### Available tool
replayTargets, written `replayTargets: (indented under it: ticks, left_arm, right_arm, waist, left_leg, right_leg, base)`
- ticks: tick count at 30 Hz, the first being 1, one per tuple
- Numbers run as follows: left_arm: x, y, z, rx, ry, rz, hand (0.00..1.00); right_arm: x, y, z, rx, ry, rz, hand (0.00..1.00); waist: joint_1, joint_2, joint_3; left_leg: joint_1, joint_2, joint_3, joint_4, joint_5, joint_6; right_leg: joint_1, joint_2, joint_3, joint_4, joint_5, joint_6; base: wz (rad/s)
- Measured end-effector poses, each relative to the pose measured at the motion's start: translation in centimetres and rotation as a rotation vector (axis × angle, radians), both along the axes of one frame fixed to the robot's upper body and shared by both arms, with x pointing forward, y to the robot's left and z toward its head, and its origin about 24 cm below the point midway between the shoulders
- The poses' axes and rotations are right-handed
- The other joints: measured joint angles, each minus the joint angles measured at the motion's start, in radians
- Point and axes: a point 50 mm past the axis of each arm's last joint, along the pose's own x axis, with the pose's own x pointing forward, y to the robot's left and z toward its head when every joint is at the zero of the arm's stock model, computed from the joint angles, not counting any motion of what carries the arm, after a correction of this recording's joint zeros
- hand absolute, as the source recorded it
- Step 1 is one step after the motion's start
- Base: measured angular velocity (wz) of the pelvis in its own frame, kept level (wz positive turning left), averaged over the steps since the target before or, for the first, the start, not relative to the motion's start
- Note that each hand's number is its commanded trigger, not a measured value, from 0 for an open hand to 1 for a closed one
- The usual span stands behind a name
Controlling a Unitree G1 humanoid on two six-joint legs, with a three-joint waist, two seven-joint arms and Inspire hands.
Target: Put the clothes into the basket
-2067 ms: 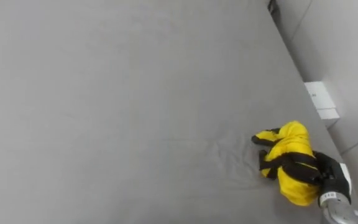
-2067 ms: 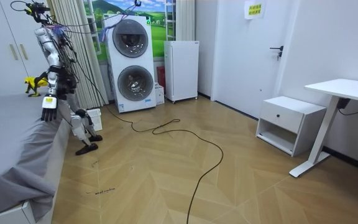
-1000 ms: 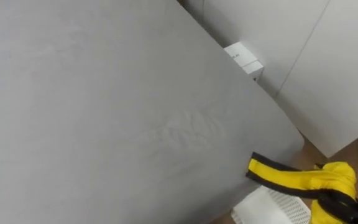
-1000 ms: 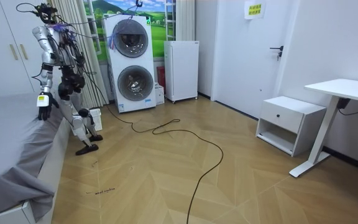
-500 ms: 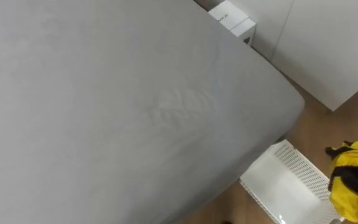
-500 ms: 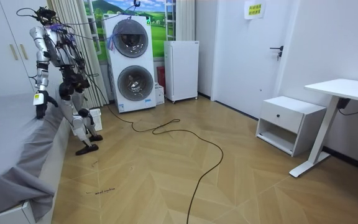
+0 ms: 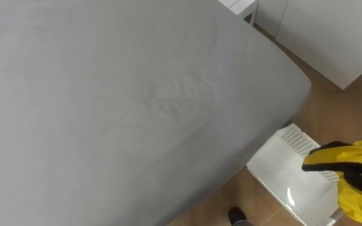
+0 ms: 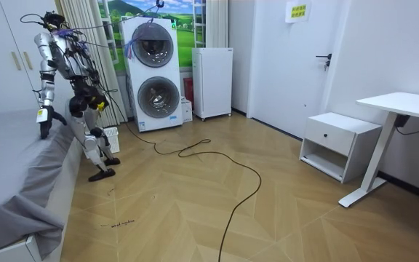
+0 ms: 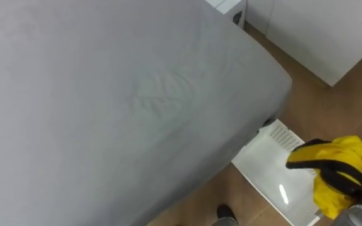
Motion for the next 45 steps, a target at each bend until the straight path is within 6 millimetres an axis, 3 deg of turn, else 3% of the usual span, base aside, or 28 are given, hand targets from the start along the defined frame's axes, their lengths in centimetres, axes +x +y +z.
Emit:
replayTargets:
  ticks: [10,14,24,25,32,36,38,39,40,44,45]
  left_arm:
    - [0.2,0.0,0.0,-0.003,-0.027,-0.006,0.0]
    - [0.4,0.2,0.2,0.003,-0.037,-0.011,0.0]
    - [0.5,1.3,0.5,0.031,-0.061,-0.019,0.0]
    - [0.4,1.3,0.5,0.031,-0.064,-0.019,0.0]
    - [0.2,1.7,0.7,0.04,-0.082,-0.028,0.0]
    - [-0.7,2.2,0.9,0.053,-0.098,0.001,0.0]
    - [-1.0,2.4,1.0,0.058,-0.098,0.017,0.0]
    - [-1.1,2.6,1.1,0.063,-0.105,0.017,0.0]
    - [-1.0,2.6,1.2,0.065,-0.112,0.016,0.0]
    - [-0.5,2.5,1.3,0.065,-0.132,0.015,0.0]
    - [-0.3,2.3,1.3,0.06,-0.14,0.015,0.0]
  right_arm:
    - [-0.6,-0.2,-0.3,0.011,0.006,-0.024,0.0]
    - [-0.6,-0.3,-0.2,0.008,0.005,-0.026,0.0]
    - [-1.3,-0.1,-0.7,0.008,0.023,-0.013,0.0]
    - [-1.5,0.0,-0.8,0.008,0.029,-0.009,0.0]
    - [-3.3,-0.2,-1.5,0.006,0.068,-0.018,0.0]
    - [-5.0,0.2,-2.4,0.025,0.109,-0.019,0.0]
    - [-5.9,0.6,-2.9,0.036,0.143,0.011,0.0]
    - [-6.5,1.2,-3.5,0.057,0.161,0.029,0.0]
    - [-6.9,1.9,-4.1,0.078,0.18,0.051,0.0]
    - [-6.9,4.3,-5.4,0.155,0.197,0.113,0.0]
    - [-7.0,5.0,-5.8,0.176,0.21,0.139,0.0]
  waist:
    - [0.018,-0.004,-0.0003]
    - [0.018,-0.008,-0.0002]
    - [0.021,-0.054,0.0059]
    - [0.022,-0.054,0.0016]
    - [0.019,-0.072,-0.0053]
    - [0.034,-0.108,-0.0113]
    - [0.042,-0.13,-0.0157]
    - [0.045,-0.142,-0.0218]
    - [0.051,-0.154,-0.0216]
    - [0.062,-0.165,-0.0208]
    - [0.071,-0.174,-0.0158]
  left_leg:
    - [0.0,0.001,-0.003,0.001,0.0,0.0]
    - [0.004,0.001,-0.012,0.002,0.0,0.0]
    - [0.053,0.011,-0.011,0.003,0.0,0.0]
    - [0.059,0.013,-0.014,0.003,0.0,0.0]
    - [0.097,0.017,-0.059,-0.002,0.0,0.0]
    - [0.164,0.016,-0.065,-0.025,0.002,-0.003]
    - [0.189,0.015,-0.089,-0.025,0.002,-0.003]
    - [0.201,0.014,-0.107,-0.025,0.001,-0.004]
    - [0.215,0.014,-0.115,-0.028,0.001,-0.004]
    - [0.248,0.009,-0.154,-0.042,0.004,-0.007]
    - [0.258,0.006,-0.168,-0.042,0.004,-0.007]
  right_leg:
    - [0.002,-0.002,-0.008,-0.002,0.0,-0.001]
    - [0.015,-0.007,-0.034,-0.002,-0.001,-0.002]
    - [0.088,-0.024,-0.111,-0.025,-0.008,-0.011]
    - [0.101,-0.024,-0.117,-0.033,-0.008,-0.011]
    - [0.194,-0.026,-0.184,-0.102,0.001,-0.015]
    - [0.282,-0.022,-0.203,-0.151,0.003,-0.015]
    - [0.322,-0.025,-0.22,-0.171,0.006,-0.017]
    - [0.346,-0.025,-0.225,-0.182,0.007,-0.018]
    - [0.371,-0.027,-0.239,-0.197,0.009,-0.019]
    - [0.432,-0.03,-0.28,-0.232,0.011,-0.019]
    - [0.447,-0.032,-0.288,-0.234,0.011,-0.019]
  base:
    - [0.0]
    - [0.08]
    - [0.14]
    - [0.16]
    - [0.27]
    - [0.14]
    - [0.18]
    - [0.33]
    - [0.34]
    - [0.34]
    - [0.33]
